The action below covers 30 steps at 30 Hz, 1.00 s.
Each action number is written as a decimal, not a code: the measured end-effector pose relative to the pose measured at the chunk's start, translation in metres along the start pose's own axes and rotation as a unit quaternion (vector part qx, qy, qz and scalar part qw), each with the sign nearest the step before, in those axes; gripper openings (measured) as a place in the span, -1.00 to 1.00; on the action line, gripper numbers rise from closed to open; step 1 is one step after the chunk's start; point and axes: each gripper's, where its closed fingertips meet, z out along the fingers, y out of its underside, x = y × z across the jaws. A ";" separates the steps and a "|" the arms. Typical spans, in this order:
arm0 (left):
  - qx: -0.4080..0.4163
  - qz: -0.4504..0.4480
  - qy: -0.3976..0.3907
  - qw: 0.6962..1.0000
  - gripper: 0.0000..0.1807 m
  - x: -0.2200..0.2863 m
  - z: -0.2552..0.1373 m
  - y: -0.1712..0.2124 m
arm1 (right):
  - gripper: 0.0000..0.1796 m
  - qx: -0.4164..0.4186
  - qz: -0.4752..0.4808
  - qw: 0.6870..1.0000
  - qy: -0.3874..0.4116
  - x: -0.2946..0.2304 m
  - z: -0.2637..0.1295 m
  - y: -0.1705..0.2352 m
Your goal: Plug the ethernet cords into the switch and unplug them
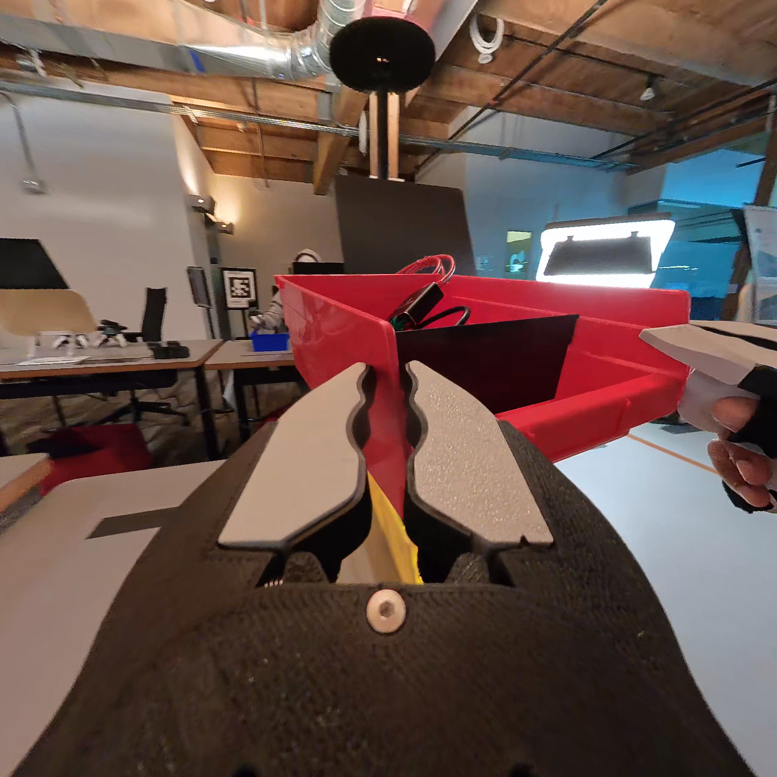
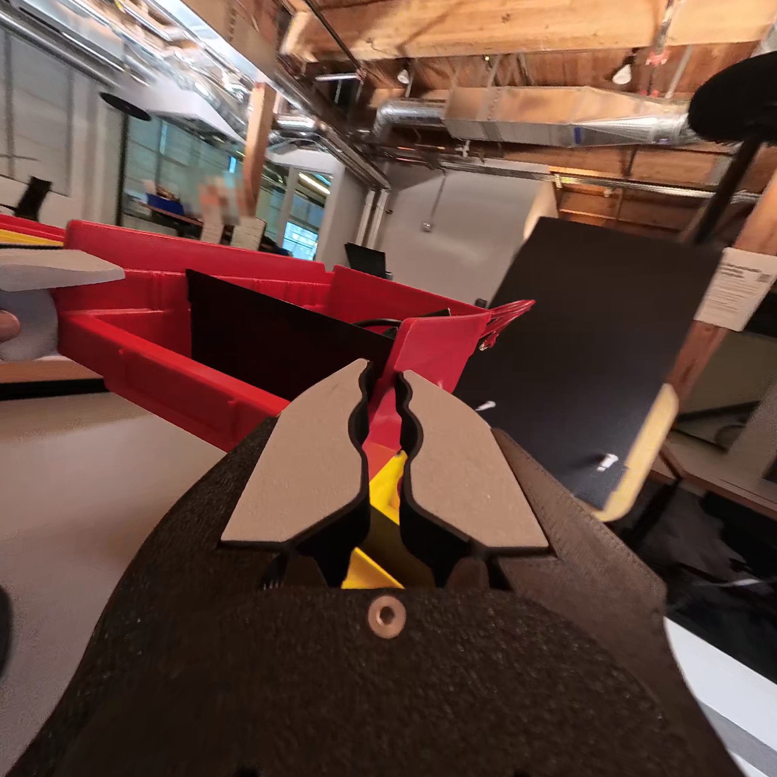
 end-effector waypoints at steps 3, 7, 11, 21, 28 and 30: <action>-0.002 0.018 -0.025 1.000 -0.86 -0.029 -0.025 0.003 | -0.90 0.000 0.032 0.999 -0.033 -0.035 0.015 0.011; -0.015 0.044 -0.062 0.997 -0.87 -0.064 -0.053 0.018 | -0.89 -0.013 0.069 0.995 -0.072 -0.079 0.034 0.038; -0.033 0.057 -0.085 0.994 -0.87 -0.090 -0.077 0.048 | -0.88 -0.048 0.099 0.988 -0.107 -0.117 0.043 0.079; -0.159 0.039 -0.050 0.985 -0.86 -0.106 -0.078 0.169 | -0.87 -0.167 0.106 0.975 -0.103 -0.143 0.023 0.190; -0.280 0.073 -0.023 0.957 -0.69 -0.101 -0.076 0.213 | -0.72 -0.242 0.116 0.948 -0.173 -0.144 0.002 0.213; -0.251 0.117 -0.023 0.961 -0.56 -0.098 -0.071 0.194 | -0.58 -0.234 0.094 0.950 -0.184 -0.129 -0.005 0.198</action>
